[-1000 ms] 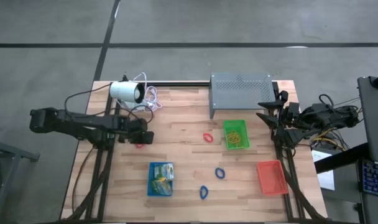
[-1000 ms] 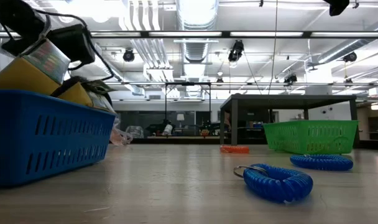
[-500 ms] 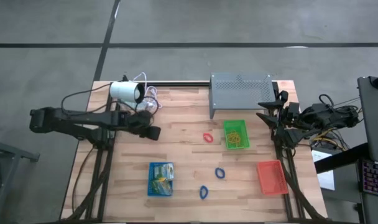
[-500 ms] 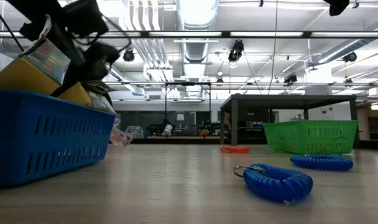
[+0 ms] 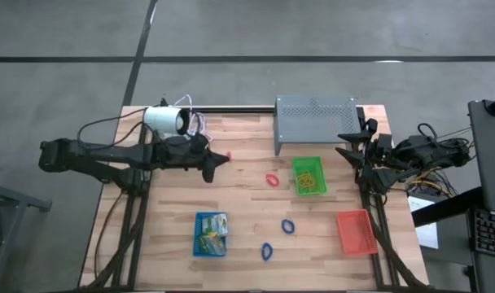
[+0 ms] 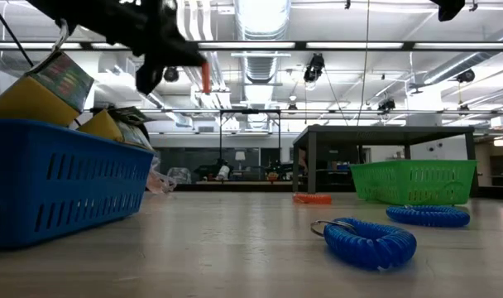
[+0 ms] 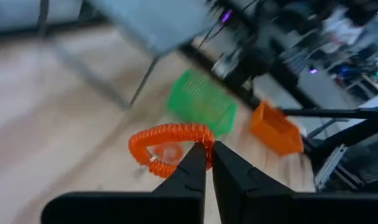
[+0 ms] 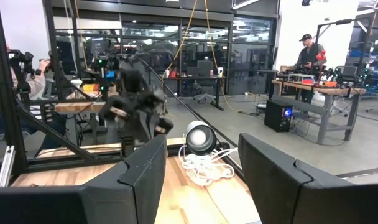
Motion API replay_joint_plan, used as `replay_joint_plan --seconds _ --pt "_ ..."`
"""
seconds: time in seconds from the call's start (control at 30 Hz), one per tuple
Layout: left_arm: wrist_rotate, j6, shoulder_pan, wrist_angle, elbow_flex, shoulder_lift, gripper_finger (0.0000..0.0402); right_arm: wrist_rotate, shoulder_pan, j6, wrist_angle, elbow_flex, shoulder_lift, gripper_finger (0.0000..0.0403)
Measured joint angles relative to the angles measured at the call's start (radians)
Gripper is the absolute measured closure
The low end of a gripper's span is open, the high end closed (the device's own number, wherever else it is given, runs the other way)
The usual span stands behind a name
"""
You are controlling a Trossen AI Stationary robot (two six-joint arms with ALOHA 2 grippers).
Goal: Pick & Place Office Desk Supplies
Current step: Put the orange spring keychain into the orange bin
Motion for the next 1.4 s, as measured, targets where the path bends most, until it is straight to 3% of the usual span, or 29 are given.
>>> replay_joint_plan --seconds 0.2,0.47,0.73,0.83,1.2,1.4 --pt "-0.014 0.223 -0.017 0.21 0.0 0.009 0.0388 0.0 0.0 0.0 0.0 0.0 0.0 0.0204" --pt "-0.015 0.24 -0.016 0.361 0.002 0.009 0.0389 0.0 0.0 0.0 0.0 0.0 0.0 0.0204" --pt "0.049 0.412 -0.022 0.43 0.006 0.035 0.0389 0.0 0.0 0.0 0.0 0.0 0.0 0.0204" --pt "0.06 0.418 -0.022 0.495 0.02 0.074 0.0389 0.0 0.0 0.0 0.0 0.0 0.0 0.0204" --pt "0.069 0.557 -0.034 0.496 0.169 0.278 0.0389 0.0 0.0 0.0 -0.001 0.0 0.001 0.0204" --pt "0.109 0.527 -0.04 0.498 0.279 0.382 0.038 0.0 0.0 0.0 -0.001 0.0 0.001 0.0204"
